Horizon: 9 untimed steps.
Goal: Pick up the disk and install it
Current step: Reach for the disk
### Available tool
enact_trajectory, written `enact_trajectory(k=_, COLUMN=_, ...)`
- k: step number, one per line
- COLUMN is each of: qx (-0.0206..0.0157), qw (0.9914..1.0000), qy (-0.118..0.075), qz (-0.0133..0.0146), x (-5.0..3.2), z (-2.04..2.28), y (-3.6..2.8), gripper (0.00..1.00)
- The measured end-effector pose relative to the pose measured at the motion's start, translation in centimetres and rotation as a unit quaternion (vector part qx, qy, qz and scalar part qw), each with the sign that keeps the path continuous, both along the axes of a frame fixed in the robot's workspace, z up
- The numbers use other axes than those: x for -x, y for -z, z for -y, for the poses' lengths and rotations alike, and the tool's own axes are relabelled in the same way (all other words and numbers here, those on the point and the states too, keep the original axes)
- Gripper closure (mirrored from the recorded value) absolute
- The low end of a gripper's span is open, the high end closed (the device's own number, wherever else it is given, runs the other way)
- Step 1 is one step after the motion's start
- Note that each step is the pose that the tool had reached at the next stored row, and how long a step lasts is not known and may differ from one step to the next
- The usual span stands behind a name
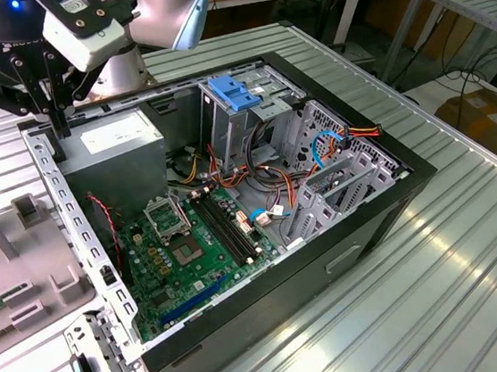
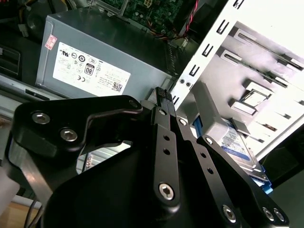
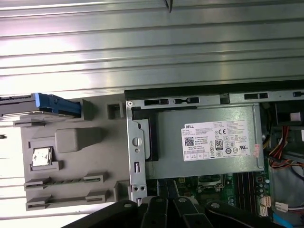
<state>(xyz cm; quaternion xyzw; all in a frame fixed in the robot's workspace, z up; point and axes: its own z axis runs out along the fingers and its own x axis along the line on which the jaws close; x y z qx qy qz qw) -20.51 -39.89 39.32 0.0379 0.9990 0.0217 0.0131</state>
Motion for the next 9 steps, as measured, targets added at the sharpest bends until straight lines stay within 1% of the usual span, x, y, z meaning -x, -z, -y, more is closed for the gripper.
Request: enact_trajectory(k=9, qx=0.0, qw=1.0, qy=0.0, qz=0.0, x=0.23, z=0.0, y=0.0, gripper=0.89)
